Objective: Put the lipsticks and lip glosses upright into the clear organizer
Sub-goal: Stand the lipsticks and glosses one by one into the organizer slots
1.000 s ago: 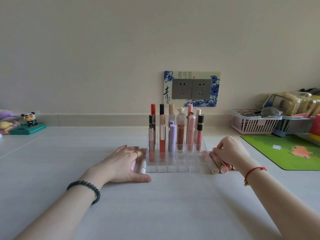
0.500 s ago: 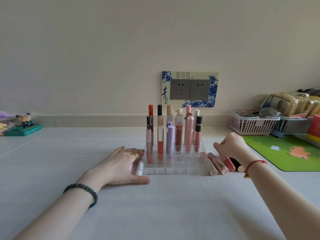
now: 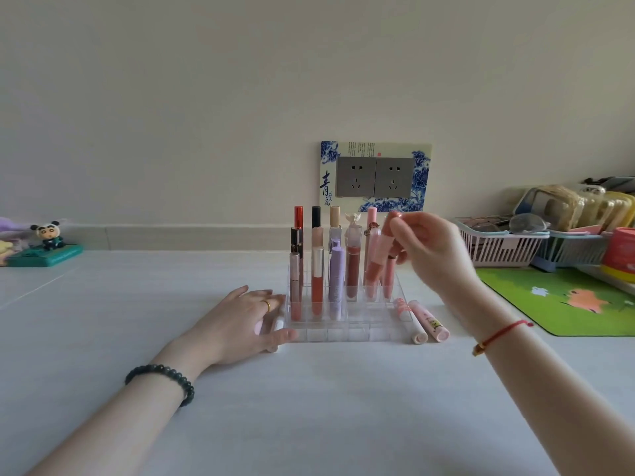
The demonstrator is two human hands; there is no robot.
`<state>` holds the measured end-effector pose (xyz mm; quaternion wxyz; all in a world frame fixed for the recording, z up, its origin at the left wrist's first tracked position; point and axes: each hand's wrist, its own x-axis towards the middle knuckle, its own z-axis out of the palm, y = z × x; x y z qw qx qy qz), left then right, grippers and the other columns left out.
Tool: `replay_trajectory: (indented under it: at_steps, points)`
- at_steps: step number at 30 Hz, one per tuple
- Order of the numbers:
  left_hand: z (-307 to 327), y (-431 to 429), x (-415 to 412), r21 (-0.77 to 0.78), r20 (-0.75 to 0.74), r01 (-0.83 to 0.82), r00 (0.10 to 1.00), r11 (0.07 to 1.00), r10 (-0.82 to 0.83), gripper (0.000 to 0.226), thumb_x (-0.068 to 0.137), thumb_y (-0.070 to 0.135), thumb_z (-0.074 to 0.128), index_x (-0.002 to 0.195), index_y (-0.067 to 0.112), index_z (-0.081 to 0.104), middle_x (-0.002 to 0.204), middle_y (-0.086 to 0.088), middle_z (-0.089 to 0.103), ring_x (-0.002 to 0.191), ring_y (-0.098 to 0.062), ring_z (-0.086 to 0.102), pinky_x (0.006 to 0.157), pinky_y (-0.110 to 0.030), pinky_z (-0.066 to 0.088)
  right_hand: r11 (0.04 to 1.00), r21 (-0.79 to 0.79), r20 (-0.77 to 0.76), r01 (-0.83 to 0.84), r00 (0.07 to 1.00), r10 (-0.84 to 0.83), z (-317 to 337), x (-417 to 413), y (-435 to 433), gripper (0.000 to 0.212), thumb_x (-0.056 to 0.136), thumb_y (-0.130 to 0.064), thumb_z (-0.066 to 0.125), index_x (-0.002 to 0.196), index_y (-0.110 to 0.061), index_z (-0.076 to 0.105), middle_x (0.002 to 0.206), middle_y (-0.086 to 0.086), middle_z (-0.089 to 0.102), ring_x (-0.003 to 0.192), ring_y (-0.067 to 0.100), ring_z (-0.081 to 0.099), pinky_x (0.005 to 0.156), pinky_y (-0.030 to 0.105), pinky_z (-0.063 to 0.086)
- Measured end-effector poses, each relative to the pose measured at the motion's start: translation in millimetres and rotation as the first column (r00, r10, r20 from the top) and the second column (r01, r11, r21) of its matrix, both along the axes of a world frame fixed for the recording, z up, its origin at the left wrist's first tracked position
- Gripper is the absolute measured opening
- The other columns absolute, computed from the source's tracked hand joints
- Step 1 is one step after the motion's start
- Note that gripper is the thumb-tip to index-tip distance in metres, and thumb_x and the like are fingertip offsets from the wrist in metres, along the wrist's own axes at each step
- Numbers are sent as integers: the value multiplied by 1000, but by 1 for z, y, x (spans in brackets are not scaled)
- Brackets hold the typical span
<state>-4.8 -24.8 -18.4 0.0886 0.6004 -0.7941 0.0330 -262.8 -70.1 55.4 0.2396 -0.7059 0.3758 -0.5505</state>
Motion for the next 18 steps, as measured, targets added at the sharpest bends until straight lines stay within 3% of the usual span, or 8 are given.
replay_trajectory:
  at_steps: [7, 11, 13, 18]
  points:
    - [-2, 1, 2, 15, -29, 0, 1000, 1000, 1, 109, 56, 90, 3, 138, 26, 36, 145, 10, 38, 135, -5, 29, 115, -27, 5, 998, -27, -56, 50, 997, -52, -24, 29, -5, 14, 86, -20, 58, 92, -9, 61, 84, 6, 69, 62, 9, 62, 64, 20, 56]
    - [2, 6, -4, 14, -30, -6, 1000, 1000, 6, 101, 58, 86, 7, 121, 19, 49, 132, 1, 51, 123, -12, 42, 116, -30, 11, 996, -22, -94, 87, 992, -89, -32, 31, -9, 14, 85, -20, 59, 91, -8, 62, 85, 8, 70, 70, 19, 66, 73, 33, 57]
    - [4, 7, -5, 5, -36, -3, 999, 1000, 3, 89, 64, 80, 15, 115, 17, 52, 129, 0, 52, 121, -14, 43, 116, -30, 13, 995, -13, -119, 96, 988, -97, -35, 31, -9, 14, 85, -20, 59, 91, -7, 63, 85, 9, 70, 71, 20, 65, 74, 33, 56]
    - [5, 9, -5, -9, -46, 15, 999, 1000, -16, 89, 61, 81, 14, 107, 16, 54, 115, -4, 58, 108, -17, 49, 113, -33, 22, 993, 17, -150, 116, 982, -112, -42, 31, -11, 13, 84, -22, 61, 88, -10, 64, 78, 5, 69, 71, 20, 65, 77, 37, 55]
